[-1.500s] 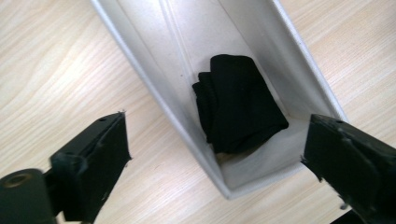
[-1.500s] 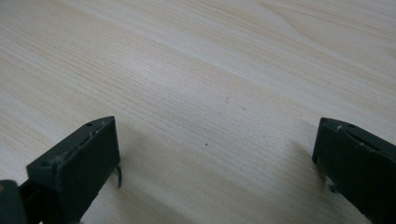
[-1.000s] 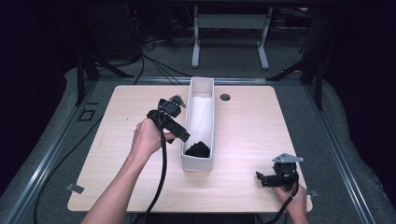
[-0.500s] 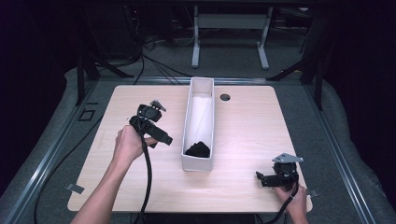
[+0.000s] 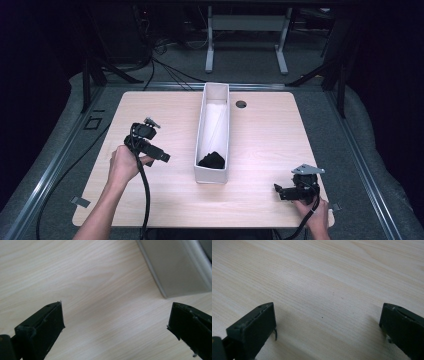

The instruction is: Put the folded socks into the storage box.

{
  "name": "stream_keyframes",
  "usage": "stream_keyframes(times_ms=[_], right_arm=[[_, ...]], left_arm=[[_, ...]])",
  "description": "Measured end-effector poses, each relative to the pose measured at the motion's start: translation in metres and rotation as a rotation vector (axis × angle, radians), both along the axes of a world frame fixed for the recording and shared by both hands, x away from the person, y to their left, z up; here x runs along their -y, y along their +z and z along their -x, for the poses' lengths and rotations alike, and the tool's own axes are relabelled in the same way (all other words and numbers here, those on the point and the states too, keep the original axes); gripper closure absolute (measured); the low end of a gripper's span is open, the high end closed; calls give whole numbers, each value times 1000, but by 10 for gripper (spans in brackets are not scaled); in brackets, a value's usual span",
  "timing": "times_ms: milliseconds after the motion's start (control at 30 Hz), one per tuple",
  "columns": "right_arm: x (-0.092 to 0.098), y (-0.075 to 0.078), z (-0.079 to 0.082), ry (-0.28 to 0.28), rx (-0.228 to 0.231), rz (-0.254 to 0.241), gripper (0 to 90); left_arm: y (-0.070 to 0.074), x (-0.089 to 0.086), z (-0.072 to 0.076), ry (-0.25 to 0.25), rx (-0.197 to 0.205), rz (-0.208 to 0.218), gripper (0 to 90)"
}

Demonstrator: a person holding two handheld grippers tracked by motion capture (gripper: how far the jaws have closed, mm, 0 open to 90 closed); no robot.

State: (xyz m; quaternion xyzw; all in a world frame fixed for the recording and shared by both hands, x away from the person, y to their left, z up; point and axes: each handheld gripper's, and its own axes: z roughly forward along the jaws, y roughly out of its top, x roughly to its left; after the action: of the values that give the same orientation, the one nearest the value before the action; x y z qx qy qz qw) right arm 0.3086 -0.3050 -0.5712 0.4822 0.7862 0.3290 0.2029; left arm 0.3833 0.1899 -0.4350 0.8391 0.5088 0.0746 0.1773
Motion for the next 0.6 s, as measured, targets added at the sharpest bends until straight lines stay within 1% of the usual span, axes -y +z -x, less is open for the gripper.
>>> stream_keyframes(times_ms=[33,167,267,367,433,500,567,600], right_arm=[[0,0,0,0,0,0,1],[0,0,0,0,0,0,1],[0,0,0,0,0,0,0],[0,0,0,0,0,0,1],[0,0,0,0,0,0,0],[0,0,0,0,0,0,0],[0,0,0,0,0,0,0],[0,0,0,0,0,0,1]], left_arm=[[-6,-4,0,5,-8,-2,1],[-22,-18,1,45,-13,7,1],[-36,-29,2,79,-23,21,1],[-52,-39,3,100,-32,33,1],[-60,-43,4,114,-34,54,1],[-70,-47,5,116,-38,59,1],[-80,-49,6,129,-43,68,1],[-83,-51,7,130,-43,69,1]])
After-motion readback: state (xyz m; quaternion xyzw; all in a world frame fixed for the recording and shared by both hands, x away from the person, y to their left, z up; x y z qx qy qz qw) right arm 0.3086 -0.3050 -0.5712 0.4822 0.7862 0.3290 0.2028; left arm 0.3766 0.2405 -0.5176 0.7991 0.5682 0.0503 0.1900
